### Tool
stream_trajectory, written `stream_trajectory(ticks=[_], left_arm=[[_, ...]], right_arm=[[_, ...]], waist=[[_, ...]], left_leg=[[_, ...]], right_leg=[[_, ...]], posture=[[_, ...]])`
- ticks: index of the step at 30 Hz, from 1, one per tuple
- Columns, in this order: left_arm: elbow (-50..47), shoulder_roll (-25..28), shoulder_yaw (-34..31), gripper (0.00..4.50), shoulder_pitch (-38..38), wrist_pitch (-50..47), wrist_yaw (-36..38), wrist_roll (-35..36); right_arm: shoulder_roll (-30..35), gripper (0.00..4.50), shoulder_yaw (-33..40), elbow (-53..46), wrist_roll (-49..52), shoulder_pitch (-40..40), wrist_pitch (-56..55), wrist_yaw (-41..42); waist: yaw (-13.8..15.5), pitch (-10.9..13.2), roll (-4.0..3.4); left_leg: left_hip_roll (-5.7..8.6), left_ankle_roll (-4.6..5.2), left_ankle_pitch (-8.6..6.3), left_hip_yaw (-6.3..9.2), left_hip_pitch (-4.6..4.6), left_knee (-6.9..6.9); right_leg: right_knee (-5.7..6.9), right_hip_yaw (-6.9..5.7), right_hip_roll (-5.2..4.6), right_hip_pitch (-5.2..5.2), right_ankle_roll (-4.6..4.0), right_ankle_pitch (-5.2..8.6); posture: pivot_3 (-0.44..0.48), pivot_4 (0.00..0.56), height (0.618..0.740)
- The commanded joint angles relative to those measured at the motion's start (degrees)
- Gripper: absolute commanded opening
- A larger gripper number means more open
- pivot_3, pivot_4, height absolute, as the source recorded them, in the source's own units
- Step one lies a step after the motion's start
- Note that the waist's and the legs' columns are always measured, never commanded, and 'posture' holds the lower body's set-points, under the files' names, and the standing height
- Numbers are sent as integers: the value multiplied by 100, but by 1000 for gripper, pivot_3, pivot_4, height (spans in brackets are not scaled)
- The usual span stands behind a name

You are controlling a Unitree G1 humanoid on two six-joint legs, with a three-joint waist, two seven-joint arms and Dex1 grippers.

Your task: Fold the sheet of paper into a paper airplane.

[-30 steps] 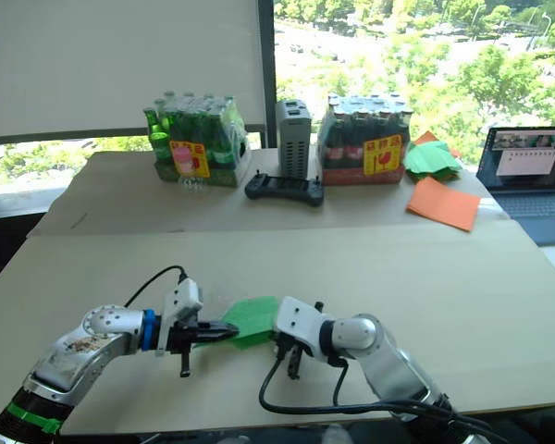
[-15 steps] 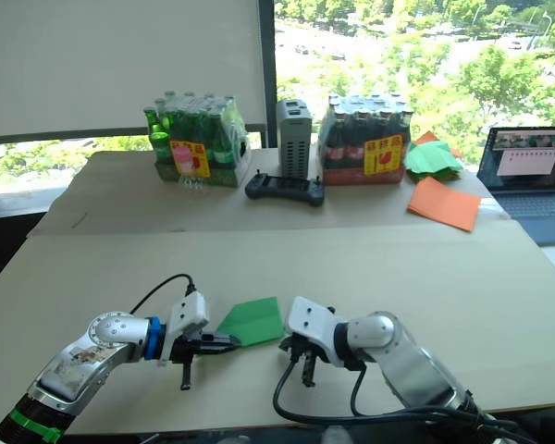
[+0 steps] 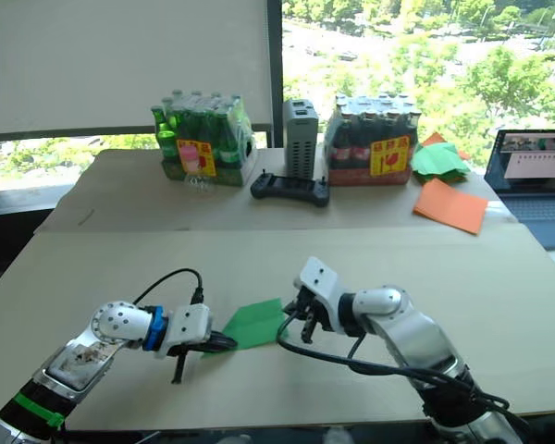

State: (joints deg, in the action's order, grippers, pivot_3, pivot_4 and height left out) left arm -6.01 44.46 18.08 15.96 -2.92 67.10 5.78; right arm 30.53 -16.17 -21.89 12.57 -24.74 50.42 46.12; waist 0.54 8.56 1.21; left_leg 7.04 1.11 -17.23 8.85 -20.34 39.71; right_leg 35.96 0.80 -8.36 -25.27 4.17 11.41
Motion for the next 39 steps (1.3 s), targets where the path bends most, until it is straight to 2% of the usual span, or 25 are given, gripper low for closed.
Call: stream_trajectory(ticks=[1, 7, 13, 22, 25, 33, 39], left_arm=[[258, 100, 134, 0, 54, 385, 135, -346], [298, 42, 172, 0, 86, 515, 229, -360], [257, 40, 172, 0, 71, 516, 223, -361], [141, 70, 134, 0, 5, 467, 188, -348], [103, 84, 123, 0, -26, 448, 179, -344], [104, 107, 113, 0, -20, 445, 187, -346], [108, 125, 108, 0, 10, 452, 206, -344]], right_arm=[[-75, 1645, 99, 48, 112, -130, -59, -69], [-623, 3663, 418, 798, 566, -593, 540, -195], [-714, 3663, 224, 1433, 698, -927, 697, -17], [-761, 3663, -20, 1949, 800, -1011, 714, 249], [-785, 2852, 2, 2012, 811, -1016, 677, 285], [-730, 40, -55, 1906, 718, -869, 536, 258], [-685, 15, 31, 1406, 742, -569, 480, 71]], waist=[[-1, 0, 0], [-40, -1, -2], [-52, -1, -3], [-80, -1, -4], [-89, -2, -5], [-98, -2, -5], [-117, -2, -5]], left_leg=[[0, 1, -1, 0, 0, -1], [-1, 10, -5, 2, 3, 0], [1, 2, 0, 4, 2, 0], [1, 9, -4, 4, 3, 0], [0, 8, -4, 4, 3, 0], [0, 8, -4, 4, 2, 0], [0, 8, -4, 4, 2, -1]], right_leg=[[2, 0, 0, -1, 0, 0], [6, 0, 3, -1, -2, -1], [4, 0, 2, -1, -2, -1], [6, 0, 2, 0, -1, -1], [7, 0, 2, -1, -1, -1], [6, 0, 2, -2, -1, -1], [6, 0, 2, -2, -1, -1]], posture=[[0, 150, 711], [0, 150, 711], [0, 150, 711], [0, 150, 711], [0, 150, 711], [0, 150, 711], [0, 150, 711]])
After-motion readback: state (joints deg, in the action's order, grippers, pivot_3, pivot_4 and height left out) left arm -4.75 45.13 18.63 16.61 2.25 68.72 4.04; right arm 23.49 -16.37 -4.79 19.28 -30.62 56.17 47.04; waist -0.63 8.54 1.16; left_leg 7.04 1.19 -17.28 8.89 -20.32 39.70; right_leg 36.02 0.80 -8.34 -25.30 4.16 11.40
